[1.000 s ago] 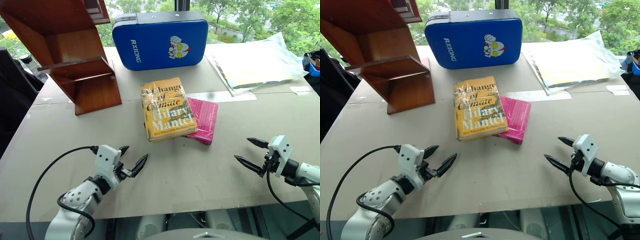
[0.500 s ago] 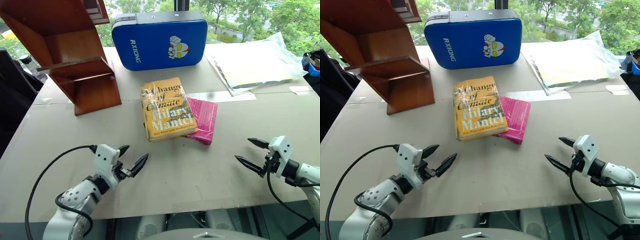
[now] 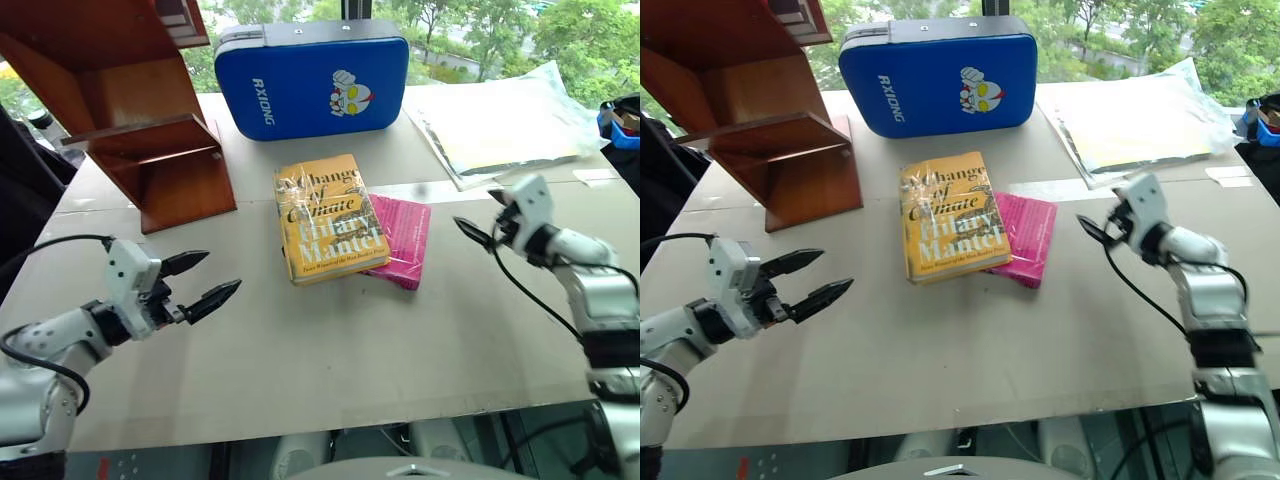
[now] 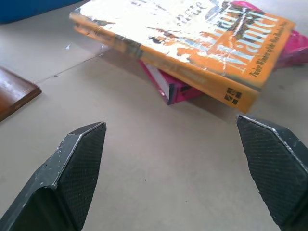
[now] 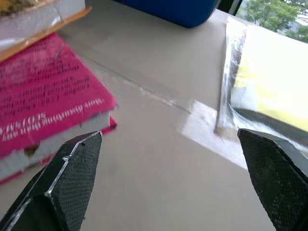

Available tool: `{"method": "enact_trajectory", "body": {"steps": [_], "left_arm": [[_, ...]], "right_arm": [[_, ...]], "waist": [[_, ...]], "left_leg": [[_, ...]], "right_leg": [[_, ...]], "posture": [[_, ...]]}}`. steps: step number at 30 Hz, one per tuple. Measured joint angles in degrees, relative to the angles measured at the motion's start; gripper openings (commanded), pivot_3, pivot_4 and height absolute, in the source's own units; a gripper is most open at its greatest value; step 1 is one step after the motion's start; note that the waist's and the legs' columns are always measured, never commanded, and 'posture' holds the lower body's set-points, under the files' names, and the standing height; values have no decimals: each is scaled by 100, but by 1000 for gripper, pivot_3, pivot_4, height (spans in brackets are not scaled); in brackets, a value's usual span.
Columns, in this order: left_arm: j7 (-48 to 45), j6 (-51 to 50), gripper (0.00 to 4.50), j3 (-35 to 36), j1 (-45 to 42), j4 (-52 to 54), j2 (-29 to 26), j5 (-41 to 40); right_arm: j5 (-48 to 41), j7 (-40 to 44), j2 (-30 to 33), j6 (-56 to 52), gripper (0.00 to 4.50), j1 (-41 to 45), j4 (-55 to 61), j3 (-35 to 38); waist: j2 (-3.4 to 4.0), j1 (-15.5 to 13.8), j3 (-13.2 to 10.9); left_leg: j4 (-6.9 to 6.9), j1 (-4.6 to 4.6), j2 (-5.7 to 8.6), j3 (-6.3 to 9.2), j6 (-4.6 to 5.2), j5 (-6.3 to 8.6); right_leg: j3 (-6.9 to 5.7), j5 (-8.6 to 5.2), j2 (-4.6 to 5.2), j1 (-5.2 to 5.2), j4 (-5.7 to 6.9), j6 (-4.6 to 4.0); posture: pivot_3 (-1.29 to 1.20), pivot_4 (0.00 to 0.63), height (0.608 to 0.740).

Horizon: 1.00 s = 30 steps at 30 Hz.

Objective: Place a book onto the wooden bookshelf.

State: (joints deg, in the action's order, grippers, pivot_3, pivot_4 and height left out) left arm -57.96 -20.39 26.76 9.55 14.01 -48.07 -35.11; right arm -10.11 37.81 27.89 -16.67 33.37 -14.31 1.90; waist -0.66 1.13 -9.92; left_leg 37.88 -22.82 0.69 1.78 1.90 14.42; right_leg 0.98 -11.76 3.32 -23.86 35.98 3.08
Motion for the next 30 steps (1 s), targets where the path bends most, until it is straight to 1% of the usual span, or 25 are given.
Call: {"method": "enact_trajectory", "body": {"steps": [1, 2, 3, 5, 6, 7, 8, 9, 10, 11, 15, 18, 24, 30], "left_arm": [[-144, -47, 4500, 32, -85, -40, -131, -58], [-218, -67, 4500, 55, -115, -76, -195, -94], [-330, -114, 4500, 104, -195, -140, -297, -123], [-498, -179, 4500, 233, -277, -166, -460, -217], [-541, -183, 4500, 251, -284, -164, -485, -236], [-580, -201, 4500, 273, -267, -170, -496, -246], [-627, -242, 4500, 289, -266, -173, -507, -273], [-659, -268, 4500, 307, -261, -179, -508, -278], [-676, -287, 4500, 318, -263, -181, -510, -280], [-682, -292, 4500, 325, -268, -178, -511, -281], [-684, -303, 4500, 454, -236, -142, -511, -281], [-671, -318, 4500, 506, -116, -37, -509, -282], [-642, -352, 4500, 691, 88, 140, -470, -294], [-598, -406, 4500, 843, 249, 187, -422, -310]], "right_arm": [[23, -89, -252, -41, 3975, 438, -331, -89], [42, -133, -412, -37, 3838, 678, -570, -116], [83, -241, -697, 7, 3475, 1143, -1077, -150], [199, -346, -1095, 279, 2467, 1939, -1975, -276], [240, -356, -1162, 383, 2088, 2096, -2197, -302], [289, -379, -1243, 511, 1855, 2287, -2509, -310], [375, -443, -1377, 717, 1256, 2568, -3031, -332], [452, -473, -1469, 893, 882, 2750, -3401, -348], [548, -506, -1579, 1104, 290, 2960, -3849, -388], [625, -533, -1672, 1264, 34, 3093, -4154, -425], [886, -720, -1954, 1787, 34, 3540, -5237, -450], [1003, -859, -2085, 1980, 34, 3734, -5660, -436], [1177, -862, -2280, 2161, 34, 3852, -5894, -434], [1249, -424, -2817, 2284, 34, 3850, -5953, -451]], "waist": [[3, 0, -6], [2, 3, -6], [3, 10, -12], [2, 25, -19], [2, 17, -19], [2, 17, -19], [0, 18, -20], [0, 23, -21], [-2, 39, -22], [-2, 56, -22], [-1, 137, -24], [0, 175, -25], [1, 242, -25], [3, 288, -27]], "left_leg": [[-7, -6, 0, 0, 0, 0], [-7, -5, 0, 0, 0, 0], [-10, -5, 0, 1, -1, -1], [-20, -5, 1, 2, -2, -1], [-27, -5, 4, 4, -2, -1], [-33, -4, 6, 5, -3, -2], [-44, -5, 11, 3, -7, -4], [-47, -5, 11, 3, -25, -15], [-56, -5, 12, 2, -27, -16], [-62, -6, 12, 3, -29, -17], [-77, -8, 12, 0, -38, -22], [-81, -8, 11, -1, -42, -24], [-83, -7, 10, 3, -43, -25], [-83, -6, 10, 8, -42, -24]], "right_leg": [[1, 1, 1, -8, -1, 0], [1, 1, 1, -8, -1, 0], [0, 1, 1, -9, -1, 0], [-1, 2, 3, -12, -4, 0], [-2, 2, 6, -12, -5, 0], [-3, 2, 10, -12, -6, 1], [-3, 4, 15, -18, -8, 4], [-4, 11, 17, -21, -9, 16], [-3, 13, 17, -23, -9, 19], [-5, 14, 18, -26, -10, 20], [-1, 14, 21, -39, -8, 20], [3, 14, 21, -44, -4, 20], [-1, 16, 22, -45, 0, 17], [-2, 18, 19, -52, 16, 14]], "posture": [[0, 150, 740], [0, 150, 740], [0, 150, 740], [0, 150, 740], [0, 150, 740], [0, 150, 740], [0, 150, 740], [0, 150, 740], [0, 150, 740], [0, 150, 740], [0, 150, 740], [0, 150, 740], [0, 150, 740], [0, 150, 740]]}}
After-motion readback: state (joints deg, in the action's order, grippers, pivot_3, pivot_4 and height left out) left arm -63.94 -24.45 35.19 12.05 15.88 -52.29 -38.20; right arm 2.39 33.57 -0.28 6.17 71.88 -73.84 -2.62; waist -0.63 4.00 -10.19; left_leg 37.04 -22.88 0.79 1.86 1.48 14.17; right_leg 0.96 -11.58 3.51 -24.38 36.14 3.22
